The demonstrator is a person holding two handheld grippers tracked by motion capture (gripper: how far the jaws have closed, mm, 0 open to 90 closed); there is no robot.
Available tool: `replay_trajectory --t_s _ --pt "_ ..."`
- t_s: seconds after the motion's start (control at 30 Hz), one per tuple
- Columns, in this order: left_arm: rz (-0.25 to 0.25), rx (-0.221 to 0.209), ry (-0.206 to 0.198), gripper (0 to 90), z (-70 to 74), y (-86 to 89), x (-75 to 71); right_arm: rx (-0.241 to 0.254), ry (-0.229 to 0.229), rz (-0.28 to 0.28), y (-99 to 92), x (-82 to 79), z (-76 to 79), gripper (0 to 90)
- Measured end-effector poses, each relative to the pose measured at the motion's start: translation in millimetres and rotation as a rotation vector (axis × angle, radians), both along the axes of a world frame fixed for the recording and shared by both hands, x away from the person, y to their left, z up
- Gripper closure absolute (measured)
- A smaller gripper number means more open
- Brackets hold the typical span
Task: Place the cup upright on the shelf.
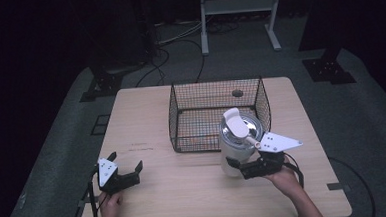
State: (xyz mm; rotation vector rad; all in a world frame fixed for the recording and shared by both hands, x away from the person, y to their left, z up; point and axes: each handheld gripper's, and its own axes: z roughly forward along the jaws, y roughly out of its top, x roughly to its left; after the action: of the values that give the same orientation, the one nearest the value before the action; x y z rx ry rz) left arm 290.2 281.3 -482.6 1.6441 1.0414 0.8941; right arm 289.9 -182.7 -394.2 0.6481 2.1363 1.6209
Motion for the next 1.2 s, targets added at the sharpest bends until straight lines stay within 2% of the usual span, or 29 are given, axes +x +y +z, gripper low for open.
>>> replay_trajectory --t_s 0.27,0.6,0.8,1.03,1.2 --pt "-0.001 0.001 -0.001 0.0 0.0 0.2 0.2 0.028 -0.012 0.008 5.9 8.4 21.0 9.3" --pt "0.001 -0.001 0.001 0.0 0.2 0.7 0.1 0.023 -0.035 0.001 19.0 24.9 49.3 9.3" --pt "-0.002 0.004 -0.001 0.0 0.3 1.3 0.4 0.041 -0.036 0.004 23.7 33.8 58.7 9.3" --pt "-0.001 -0.002 -0.001 0.0 0.0 1.2 0.3 0.062 -0.03 -0.027 28.6 52.1 70.6 9.3" --pt "-0.002 -0.002 0.001 0.0 0.1 1.2 0.1 0.054 -0.036 -0.045 31.9 65.0 76.7 9.3"
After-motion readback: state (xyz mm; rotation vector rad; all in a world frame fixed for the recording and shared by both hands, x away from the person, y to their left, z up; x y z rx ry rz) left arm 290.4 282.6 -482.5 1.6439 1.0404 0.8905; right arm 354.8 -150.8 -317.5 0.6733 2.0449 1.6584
